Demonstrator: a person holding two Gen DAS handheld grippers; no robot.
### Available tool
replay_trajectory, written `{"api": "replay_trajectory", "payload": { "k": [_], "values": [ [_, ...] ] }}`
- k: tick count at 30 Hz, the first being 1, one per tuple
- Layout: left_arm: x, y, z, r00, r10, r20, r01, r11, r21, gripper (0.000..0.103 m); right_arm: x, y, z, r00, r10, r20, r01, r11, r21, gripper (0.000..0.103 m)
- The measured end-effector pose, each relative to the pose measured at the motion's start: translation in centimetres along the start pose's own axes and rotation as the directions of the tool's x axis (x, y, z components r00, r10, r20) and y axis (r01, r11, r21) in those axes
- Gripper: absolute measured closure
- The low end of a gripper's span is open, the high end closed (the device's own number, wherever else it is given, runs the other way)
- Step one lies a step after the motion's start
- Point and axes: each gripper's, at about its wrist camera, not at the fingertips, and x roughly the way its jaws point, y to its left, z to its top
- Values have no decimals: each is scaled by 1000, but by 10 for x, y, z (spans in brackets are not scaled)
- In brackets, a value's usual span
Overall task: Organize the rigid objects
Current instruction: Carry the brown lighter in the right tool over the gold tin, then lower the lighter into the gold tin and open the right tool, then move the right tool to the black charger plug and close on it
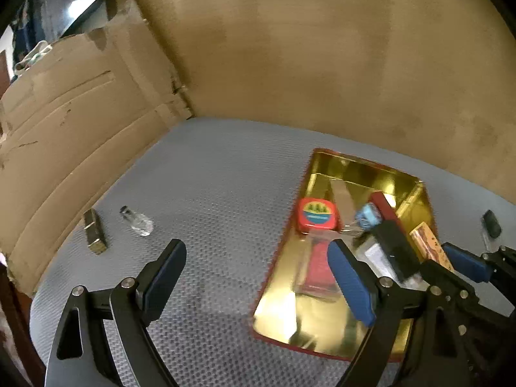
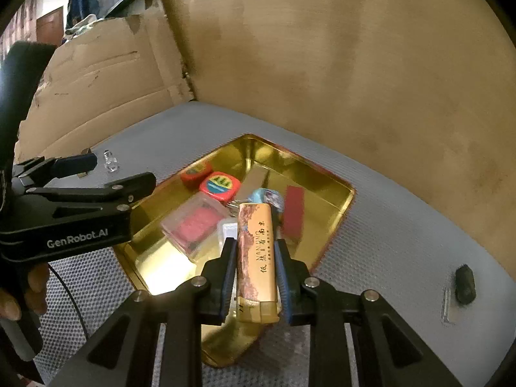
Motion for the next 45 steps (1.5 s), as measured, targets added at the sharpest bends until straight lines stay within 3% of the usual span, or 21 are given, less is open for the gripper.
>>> {"api": "replay_trajectory", "payload": {
  "k": [5, 20, 27, 32, 45],
  "values": [
    [3, 17, 3, 997, 71, 4, -71, 997, -29, 16, 11, 14, 8, 999, 27, -16, -27, 1000, -1, 79],
    [9, 23, 3, 998, 64, -28, -66, 996, -59, 16, 32, 29, 1, 996, 64, -68, -63, 998, 7, 78],
    [12, 22, 2, 997, 67, -31, -68, 996, -56, 16, 30, 28, -3, 997, 58, -56, -58, 998, 1, 78],
    [11, 19, 1, 997, 67, -30, -69, 996, -51, 16, 28, 25, -4, 997, 58, -46, -58, 998, 14, 63],
    [10, 11, -2, 996, 84, -24, -85, 996, -26, 16, 0, -5, -10, 999, 24, 22, -25, 997, 78, 63]
  ]
}}
